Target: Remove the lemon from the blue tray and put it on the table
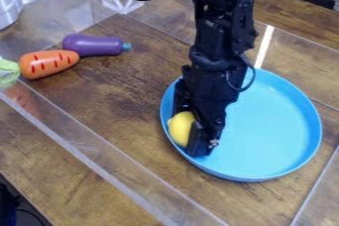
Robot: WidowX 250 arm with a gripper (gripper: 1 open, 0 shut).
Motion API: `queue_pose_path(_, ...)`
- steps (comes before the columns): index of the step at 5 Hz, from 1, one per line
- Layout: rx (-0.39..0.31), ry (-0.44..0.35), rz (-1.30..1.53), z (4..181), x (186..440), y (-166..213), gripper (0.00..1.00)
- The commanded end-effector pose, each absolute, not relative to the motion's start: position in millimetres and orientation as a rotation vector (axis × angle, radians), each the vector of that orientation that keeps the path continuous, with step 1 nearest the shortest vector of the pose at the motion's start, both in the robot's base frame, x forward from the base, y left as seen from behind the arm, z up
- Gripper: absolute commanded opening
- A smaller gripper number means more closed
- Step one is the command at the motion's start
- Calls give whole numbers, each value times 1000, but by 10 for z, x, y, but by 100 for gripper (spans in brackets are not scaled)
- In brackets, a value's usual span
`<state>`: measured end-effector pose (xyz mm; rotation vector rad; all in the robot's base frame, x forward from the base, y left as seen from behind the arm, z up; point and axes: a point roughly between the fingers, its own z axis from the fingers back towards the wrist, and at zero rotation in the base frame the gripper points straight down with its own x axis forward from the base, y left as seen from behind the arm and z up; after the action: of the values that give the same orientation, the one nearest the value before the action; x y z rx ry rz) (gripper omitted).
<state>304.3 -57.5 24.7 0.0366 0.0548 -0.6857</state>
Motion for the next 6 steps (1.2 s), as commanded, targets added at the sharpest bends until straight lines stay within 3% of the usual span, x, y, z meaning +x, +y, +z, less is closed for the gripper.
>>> queue_pose_path(1,43,33,-663,297,3111,-479,0)
queue_pose_path(6,84,91,-689,510,3060,-424,0)
